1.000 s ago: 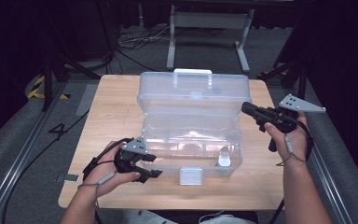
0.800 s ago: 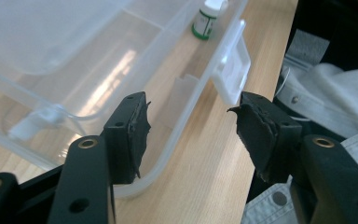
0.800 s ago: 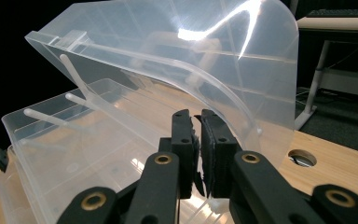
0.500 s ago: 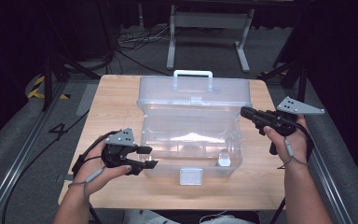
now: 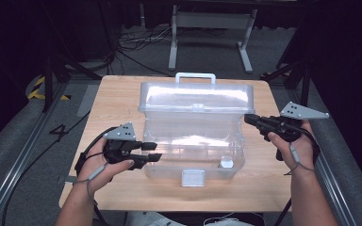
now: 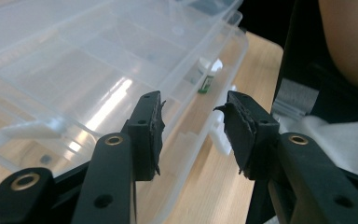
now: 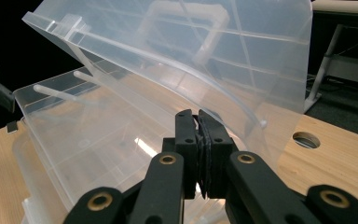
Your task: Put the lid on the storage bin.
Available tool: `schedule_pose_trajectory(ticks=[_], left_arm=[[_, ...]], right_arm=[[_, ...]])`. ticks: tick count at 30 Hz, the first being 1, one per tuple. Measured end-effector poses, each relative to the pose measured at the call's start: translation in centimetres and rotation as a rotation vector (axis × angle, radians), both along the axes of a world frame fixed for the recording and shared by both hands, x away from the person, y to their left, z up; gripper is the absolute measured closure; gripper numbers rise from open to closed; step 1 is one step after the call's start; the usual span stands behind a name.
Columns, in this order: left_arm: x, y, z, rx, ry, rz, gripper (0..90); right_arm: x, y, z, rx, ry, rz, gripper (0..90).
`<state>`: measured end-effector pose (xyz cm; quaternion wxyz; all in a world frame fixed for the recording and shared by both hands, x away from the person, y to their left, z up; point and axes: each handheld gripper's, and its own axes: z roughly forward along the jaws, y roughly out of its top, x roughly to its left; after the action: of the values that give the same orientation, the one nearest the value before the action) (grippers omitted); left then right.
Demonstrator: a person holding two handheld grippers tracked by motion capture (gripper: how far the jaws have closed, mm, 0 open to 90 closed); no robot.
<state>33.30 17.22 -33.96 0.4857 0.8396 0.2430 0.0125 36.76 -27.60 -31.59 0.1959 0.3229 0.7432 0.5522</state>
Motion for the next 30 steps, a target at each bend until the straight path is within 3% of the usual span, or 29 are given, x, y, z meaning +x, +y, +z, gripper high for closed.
schedule_pose_trajectory(ticks=[5, 15, 24, 30], left_arm=[[0.1, 0.3, 0.5, -0.047, -0.020, 0.024, 59.6], [0.5, 1.1, 1.0, -0.079, -0.095, 0.092, 65.7], [1.1, 1.9, 0.9, -0.088, -0.119, 0.185, 81.8], [1.5, 2.2, 0.7, -0.102, -0.107, 0.225, 85.8]], right_arm=[[-0.4, -0.1, 0.0, -0.014, 0.003, 0.013, 87.3], [-0.7, -0.1, 0.0, -0.036, 0.014, 0.028, 87.7], [-0.9, -0.1, -0.1, -0.060, 0.027, 0.047, 88.5], [-1.1, -0.1, -0.3, -0.089, 0.045, 0.066, 88.6]])
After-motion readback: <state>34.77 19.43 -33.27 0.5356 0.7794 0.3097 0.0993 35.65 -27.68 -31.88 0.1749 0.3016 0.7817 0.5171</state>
